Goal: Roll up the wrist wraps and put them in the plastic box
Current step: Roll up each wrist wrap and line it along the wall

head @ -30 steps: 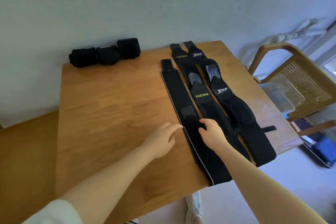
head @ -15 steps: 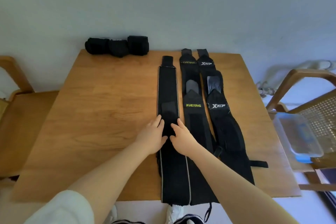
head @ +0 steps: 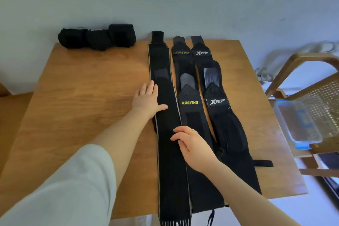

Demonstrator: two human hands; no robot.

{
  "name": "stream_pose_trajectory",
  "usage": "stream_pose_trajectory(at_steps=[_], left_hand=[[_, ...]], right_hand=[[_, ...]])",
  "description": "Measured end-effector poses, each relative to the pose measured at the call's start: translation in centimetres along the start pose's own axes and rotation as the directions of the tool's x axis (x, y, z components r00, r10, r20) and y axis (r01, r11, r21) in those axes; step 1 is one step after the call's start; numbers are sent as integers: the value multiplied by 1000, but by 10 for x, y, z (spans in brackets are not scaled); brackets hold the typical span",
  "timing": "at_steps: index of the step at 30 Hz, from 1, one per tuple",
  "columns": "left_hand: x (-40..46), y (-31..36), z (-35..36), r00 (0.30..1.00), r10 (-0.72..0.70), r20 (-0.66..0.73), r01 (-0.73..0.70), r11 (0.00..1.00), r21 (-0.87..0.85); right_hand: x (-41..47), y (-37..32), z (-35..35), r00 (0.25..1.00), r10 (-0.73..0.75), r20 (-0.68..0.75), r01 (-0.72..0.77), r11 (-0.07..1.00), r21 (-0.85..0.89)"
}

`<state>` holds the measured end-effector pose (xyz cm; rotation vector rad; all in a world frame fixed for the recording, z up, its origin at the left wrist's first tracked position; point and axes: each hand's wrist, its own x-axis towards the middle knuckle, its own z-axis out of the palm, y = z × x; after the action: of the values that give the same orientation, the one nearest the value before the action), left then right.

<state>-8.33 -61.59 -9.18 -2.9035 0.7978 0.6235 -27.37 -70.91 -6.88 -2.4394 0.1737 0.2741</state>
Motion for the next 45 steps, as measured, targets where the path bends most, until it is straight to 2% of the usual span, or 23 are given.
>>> stream_pose_trajectory(at_steps=[2, 4, 8, 10, 11, 14, 16, 18, 20, 23, 28, 32, 34, 36, 41, 45], left_hand=[[-11, 2, -3, 996, 63, -64, -65, 998, -17], [-37, 4, -2, 960, 223, -170, -234, 971, -46], [-112, -10, 22, 802, 520, -295, -565, 820, -91], [-141, -19, 37, 727, 614, -307, -661, 747, -73], [-153, -22, 43, 712, 647, -275, -686, 724, -73], [-179, -25, 62, 744, 664, -80, -668, 734, -124], [-185, -25, 69, 766, 643, -11, -641, 763, -81], [-186, -24, 70, 782, 623, 15, -622, 782, -40], [-184, -22, 72, 783, 622, 13, -621, 783, -24], [-182, -20, 77, 787, 616, 22, -617, 787, 20], [-182, -16, 78, 820, 573, -11, -573, 819, -21], [-186, -23, 80, 829, 554, -72, -559, 821, -118], [-189, -26, 82, 825, 556, -100, -565, 814, -135], [-193, -27, 83, 827, 550, -118, -563, 809, -172], [-197, -34, 76, 865, 486, -127, -491, 767, -414], [-197, -27, 75, 893, 431, -131, -449, 828, -335]], right_hand=[[-8, -8, 7, 999, -39, 8, 39, 997, -70], [-11, -13, 18, 998, -46, 51, 52, 990, -129], [-9, -16, 35, 985, -8, 171, 64, 943, -327], [-6, -18, 41, 985, 24, 168, 49, 908, -415], [-4, -20, 43, 987, 40, 157, 36, 890, -455], [-2, -27, 52, 997, 64, 37, -35, 851, -524], [-10, -33, 56, 995, 39, -91, -78, 875, -478], [-27, -39, 59, 992, -16, -124, -38, 905, -423], [-50, -41, 61, 997, -39, -69, 10, 927, -375], [-80, -36, 62, 999, 30, 12, -25, 952, -306], [-103, -28, 64, 986, 35, 164, 29, 929, -369], [-106, -32, 65, 977, 55, 204, 37, 904, -425], [-104, -37, 69, 981, 24, 191, 77, 860, -505], [-99, -41, 71, 990, 26, 140, 51, 853, -519], [-83, -43, 62, 977, 214, -1, -199, 906, -374], [-66, -44, 58, 968, 249, -29, -245, 920, -306]])
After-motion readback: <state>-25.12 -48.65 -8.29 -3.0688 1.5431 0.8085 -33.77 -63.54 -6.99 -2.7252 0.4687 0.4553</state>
